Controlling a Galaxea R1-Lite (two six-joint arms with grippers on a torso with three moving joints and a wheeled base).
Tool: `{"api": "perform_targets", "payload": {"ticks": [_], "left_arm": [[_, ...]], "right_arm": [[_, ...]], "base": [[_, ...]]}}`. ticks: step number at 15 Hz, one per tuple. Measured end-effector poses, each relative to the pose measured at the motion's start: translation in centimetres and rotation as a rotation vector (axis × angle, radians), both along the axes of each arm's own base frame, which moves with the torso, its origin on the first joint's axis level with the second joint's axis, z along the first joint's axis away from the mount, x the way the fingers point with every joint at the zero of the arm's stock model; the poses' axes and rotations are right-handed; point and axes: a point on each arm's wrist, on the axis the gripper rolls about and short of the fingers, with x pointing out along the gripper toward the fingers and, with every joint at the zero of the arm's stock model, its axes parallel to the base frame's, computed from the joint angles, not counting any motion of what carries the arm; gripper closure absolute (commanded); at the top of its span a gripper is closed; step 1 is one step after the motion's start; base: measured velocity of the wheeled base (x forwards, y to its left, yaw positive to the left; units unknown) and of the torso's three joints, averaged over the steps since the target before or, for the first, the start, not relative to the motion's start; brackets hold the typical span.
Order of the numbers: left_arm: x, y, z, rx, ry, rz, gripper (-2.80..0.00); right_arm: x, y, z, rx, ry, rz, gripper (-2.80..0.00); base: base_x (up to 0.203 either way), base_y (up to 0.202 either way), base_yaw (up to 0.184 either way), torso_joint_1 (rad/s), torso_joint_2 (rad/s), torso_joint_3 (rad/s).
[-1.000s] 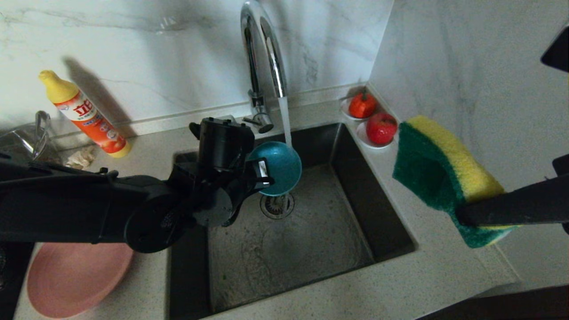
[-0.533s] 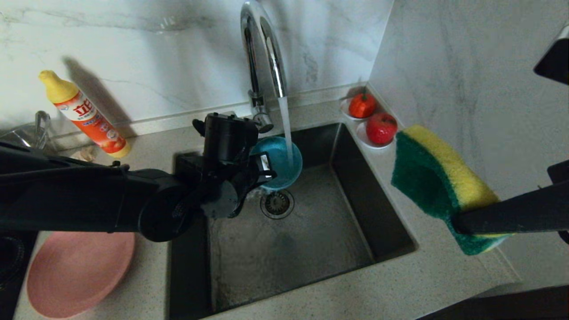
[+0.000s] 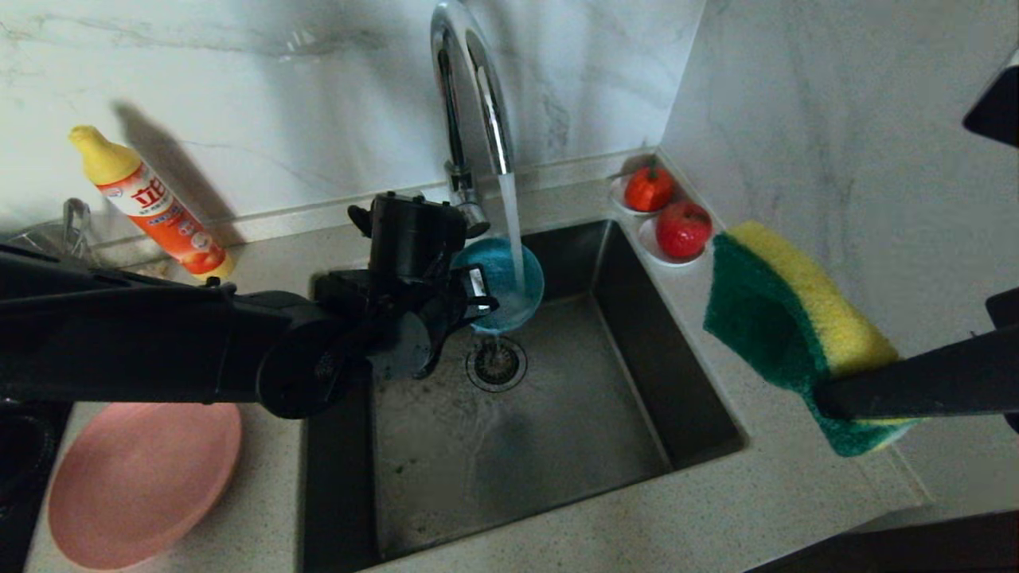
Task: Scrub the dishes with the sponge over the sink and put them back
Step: Rinse the bowl
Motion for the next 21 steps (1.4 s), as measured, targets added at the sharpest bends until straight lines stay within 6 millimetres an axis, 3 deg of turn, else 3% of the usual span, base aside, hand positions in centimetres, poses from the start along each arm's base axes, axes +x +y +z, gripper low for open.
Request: {"api": "perform_targets", "payload": {"ticks": [5, 10, 21], "left_arm": [[-0.6, 0.4, -0.4, -0.004, 0.112, 0.015, 0.0], [-1.4, 1.0, 0.4, -0.071, 0.174, -0.046, 0.0], [-1.5, 1.0, 0.8, -0.088, 0.173, -0.047, 0.0]], "right_arm": [[0.0, 0.0, 0.0, -0.002, -0.003, 0.002, 0.0], [0.0, 0.0, 0.1, 0.003, -0.008, 0.003, 0.0], [0.0, 0.1, -0.1, -0.002, -0.004, 0.002, 0.0]], "base": [[0.0, 0.0, 0.0, 0.0, 0.0, 0.0], [0.0, 0.0, 0.0, 0.0, 0.0, 0.0], [0.0, 0.0, 0.0, 0.0, 0.0, 0.0]]}}
